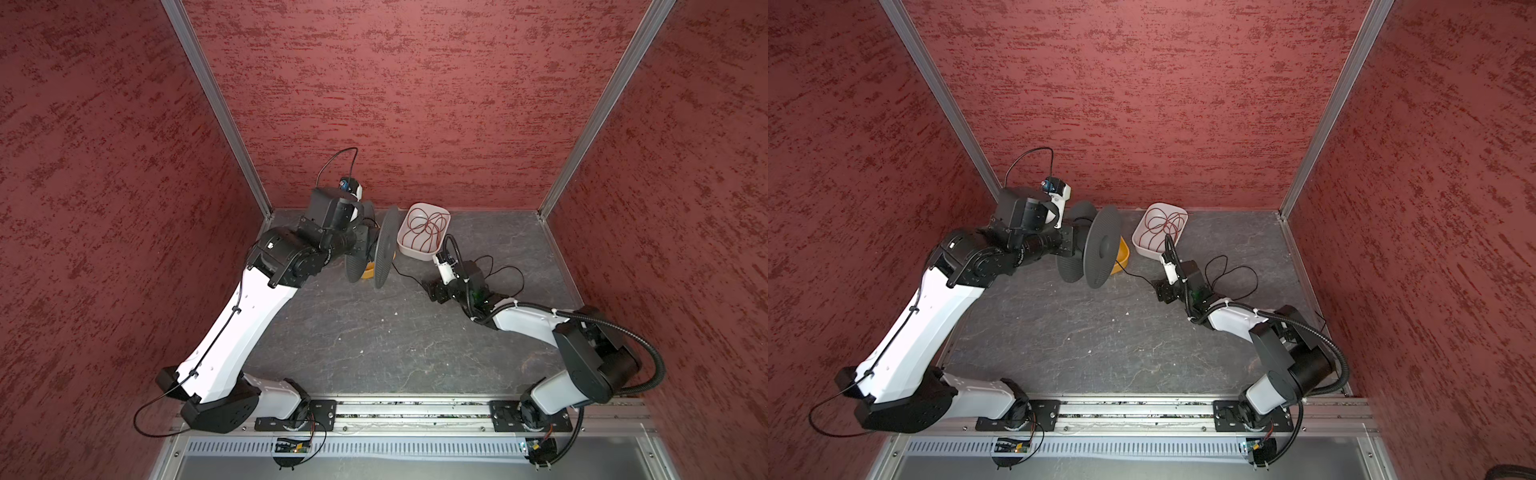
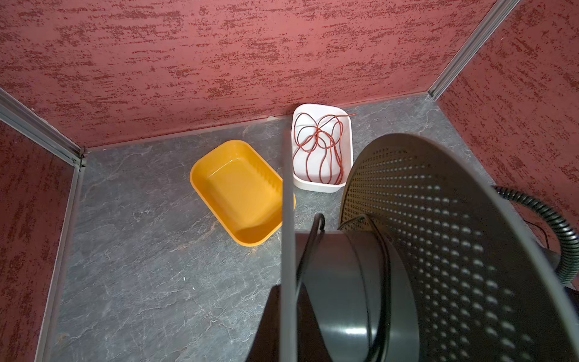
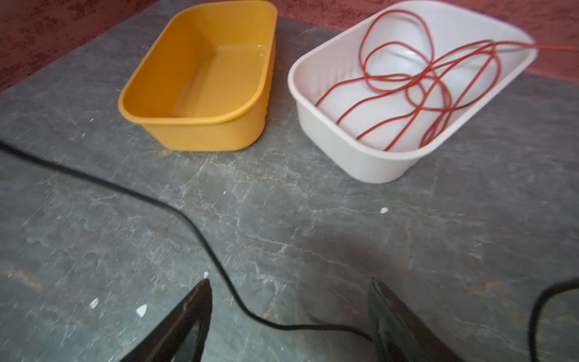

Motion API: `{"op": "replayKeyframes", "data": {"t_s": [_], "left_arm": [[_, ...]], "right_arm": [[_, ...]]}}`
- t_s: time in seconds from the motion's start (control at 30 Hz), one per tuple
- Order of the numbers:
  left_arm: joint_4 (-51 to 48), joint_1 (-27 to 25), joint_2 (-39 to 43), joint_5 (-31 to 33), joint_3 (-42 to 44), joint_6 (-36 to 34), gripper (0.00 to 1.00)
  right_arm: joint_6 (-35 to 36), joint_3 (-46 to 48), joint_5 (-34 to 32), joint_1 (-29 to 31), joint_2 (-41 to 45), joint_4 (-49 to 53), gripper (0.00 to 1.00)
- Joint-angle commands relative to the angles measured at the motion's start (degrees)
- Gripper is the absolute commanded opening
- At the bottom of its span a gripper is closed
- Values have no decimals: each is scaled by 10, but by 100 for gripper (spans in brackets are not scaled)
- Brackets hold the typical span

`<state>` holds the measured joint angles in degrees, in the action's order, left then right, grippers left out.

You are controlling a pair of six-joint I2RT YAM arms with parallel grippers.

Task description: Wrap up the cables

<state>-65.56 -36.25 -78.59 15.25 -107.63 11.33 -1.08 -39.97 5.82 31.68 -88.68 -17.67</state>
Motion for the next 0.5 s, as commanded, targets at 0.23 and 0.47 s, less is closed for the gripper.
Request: {"op": "replayKeyframes", "data": {"t_s": [0.23, 0.47], "left_arm": [[43, 19, 12, -21, -2, 10, 0], [43, 36, 12, -38, 0, 10, 0]], "right_arm": [[25, -47, 91, 13, -99, -56, 59], [-8, -46, 88, 15, -142, -116, 28]]}}
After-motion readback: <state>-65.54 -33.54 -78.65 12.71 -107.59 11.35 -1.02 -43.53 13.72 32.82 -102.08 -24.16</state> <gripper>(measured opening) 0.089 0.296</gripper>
